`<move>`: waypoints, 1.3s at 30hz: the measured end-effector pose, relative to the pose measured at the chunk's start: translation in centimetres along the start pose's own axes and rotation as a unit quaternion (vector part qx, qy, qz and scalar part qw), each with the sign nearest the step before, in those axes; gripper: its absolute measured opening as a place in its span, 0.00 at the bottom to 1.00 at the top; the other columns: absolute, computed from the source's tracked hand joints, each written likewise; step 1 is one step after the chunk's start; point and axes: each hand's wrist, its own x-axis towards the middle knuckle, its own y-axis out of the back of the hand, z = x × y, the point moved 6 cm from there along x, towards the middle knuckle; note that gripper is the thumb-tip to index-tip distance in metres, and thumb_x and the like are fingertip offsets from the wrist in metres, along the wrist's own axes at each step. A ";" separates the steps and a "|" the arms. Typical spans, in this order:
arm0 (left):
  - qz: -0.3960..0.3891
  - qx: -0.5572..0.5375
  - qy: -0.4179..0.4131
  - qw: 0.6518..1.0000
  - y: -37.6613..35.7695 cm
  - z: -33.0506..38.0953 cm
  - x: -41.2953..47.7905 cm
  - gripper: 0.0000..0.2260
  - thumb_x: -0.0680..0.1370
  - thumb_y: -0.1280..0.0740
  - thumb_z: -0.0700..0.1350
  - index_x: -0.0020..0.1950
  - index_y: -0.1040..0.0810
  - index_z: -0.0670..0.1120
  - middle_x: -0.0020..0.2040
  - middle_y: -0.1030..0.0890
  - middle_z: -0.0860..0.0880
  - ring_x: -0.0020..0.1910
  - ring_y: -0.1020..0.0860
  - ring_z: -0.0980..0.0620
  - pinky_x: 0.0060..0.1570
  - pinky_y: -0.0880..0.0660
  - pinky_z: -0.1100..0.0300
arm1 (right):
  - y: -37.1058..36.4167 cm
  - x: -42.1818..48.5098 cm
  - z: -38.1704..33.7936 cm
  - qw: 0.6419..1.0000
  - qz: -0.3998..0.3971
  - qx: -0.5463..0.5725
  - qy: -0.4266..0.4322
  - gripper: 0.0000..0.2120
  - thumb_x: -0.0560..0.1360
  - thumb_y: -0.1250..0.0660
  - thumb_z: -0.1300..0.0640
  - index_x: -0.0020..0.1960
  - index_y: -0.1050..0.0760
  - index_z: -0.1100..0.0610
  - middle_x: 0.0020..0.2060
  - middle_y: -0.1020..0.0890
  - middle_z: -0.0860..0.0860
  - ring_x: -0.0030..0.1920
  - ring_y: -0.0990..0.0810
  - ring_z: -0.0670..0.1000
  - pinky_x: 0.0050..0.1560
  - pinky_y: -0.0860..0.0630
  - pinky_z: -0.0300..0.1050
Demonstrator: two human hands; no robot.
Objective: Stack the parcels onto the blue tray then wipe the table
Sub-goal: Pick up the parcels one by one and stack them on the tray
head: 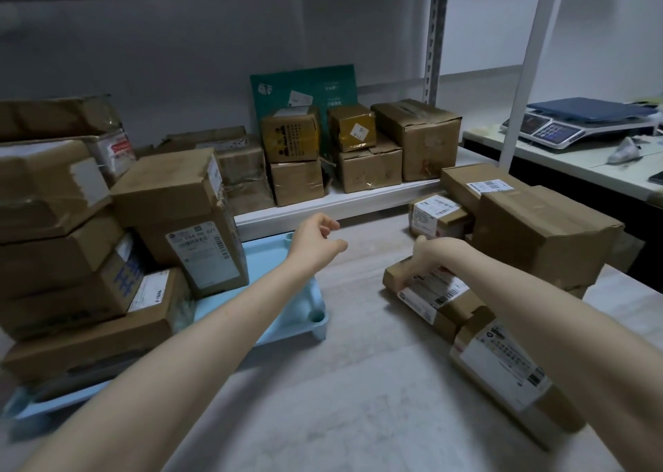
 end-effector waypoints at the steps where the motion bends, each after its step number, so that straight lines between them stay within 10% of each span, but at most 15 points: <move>1: 0.005 -0.003 0.005 1.000 0.5 0.0 -0.2 0.14 0.72 0.28 0.40 0.56 0.24 0.45 0.54 0.24 0.45 0.53 0.24 0.47 0.52 0.25 0.54 | 0.2 -0.4 -1.1 0.999 0.005 0.027 0.026 0.52 0.62 0.24 0.37 0.74 0.45 0.59 0.65 0.28 0.59 0.58 0.24 0.60 0.55 0.23 0.54; 9: 0.035 -0.066 0.046 0.996 4.8 -1.1 -1.6 0.14 0.76 0.34 0.38 0.62 0.28 0.44 0.58 0.25 0.45 0.51 0.25 0.49 0.45 0.28 0.59 | 2.0 -6.2 -8.0 0.885 -0.049 0.379 0.265 0.18 0.77 0.41 0.40 0.53 0.27 0.54 0.46 0.21 0.55 0.43 0.22 0.51 0.47 0.26 0.43; 13: 0.002 -0.129 0.068 0.989 6.7 -1.1 -2.7 0.23 0.78 0.34 0.52 0.71 0.32 0.46 0.65 0.28 0.48 0.64 0.29 0.48 0.58 0.31 0.53 | 2.1 -7.9 -9.9 0.812 -0.094 0.506 0.276 0.23 0.78 0.45 0.40 0.53 0.24 0.58 0.36 0.15 0.53 0.36 0.18 0.49 0.45 0.25 0.43; 20: -0.041 -0.219 0.087 0.971 9.4 -1.2 -4.8 0.12 0.75 0.33 0.58 0.49 0.20 0.51 0.51 0.20 0.51 0.54 0.23 0.49 0.60 0.27 0.46 | -0.2 -10.4 -13.7 0.678 -0.205 0.645 0.288 0.22 0.78 0.43 0.43 0.55 0.23 0.61 0.47 0.19 0.56 0.46 0.21 0.52 0.52 0.26 0.46; 23: -0.017 -0.207 0.058 0.976 11.0 -0.6 -5.5 0.10 0.76 0.32 0.55 0.44 0.19 0.49 0.44 0.20 0.50 0.49 0.22 0.48 0.55 0.25 0.49 | -1.7 -10.6 -14.4 0.682 -0.231 0.632 0.286 0.30 0.76 0.41 0.39 0.67 0.28 0.60 0.59 0.22 0.59 0.56 0.23 0.56 0.59 0.28 0.51; 29: 0.089 -0.185 0.037 0.978 14.5 0.5 -6.8 0.14 0.73 0.27 0.51 0.50 0.18 0.41 0.43 0.18 0.47 0.43 0.20 0.51 0.40 0.25 0.60 | -3.1 -12.5 -14.5 0.754 -0.234 0.514 0.335 0.28 0.73 0.40 0.35 0.61 0.26 0.56 0.53 0.19 0.54 0.52 0.19 0.53 0.48 0.20 0.48; 33: 0.137 -0.171 0.026 0.975 15.5 0.9 -7.5 0.17 0.72 0.26 0.52 0.55 0.19 0.42 0.49 0.18 0.47 0.49 0.20 0.51 0.45 0.24 0.60 | -3.5 -12.3 -15.0 0.790 -0.159 0.470 0.360 0.18 0.73 0.28 0.51 0.59 0.25 0.58 0.57 0.19 0.57 0.56 0.19 0.55 0.58 0.22 0.50; 39: 0.052 -0.245 0.015 0.968 14.9 1.9 -9.1 0.20 0.75 0.28 0.46 0.65 0.29 0.46 0.58 0.22 0.46 0.55 0.21 0.46 0.42 0.20 0.54 | -3.7 -12.5 -15.4 0.702 -0.203 0.587 0.347 0.23 0.72 0.32 0.50 0.63 0.27 0.62 0.52 0.18 0.56 0.48 0.17 0.52 0.48 0.21 0.43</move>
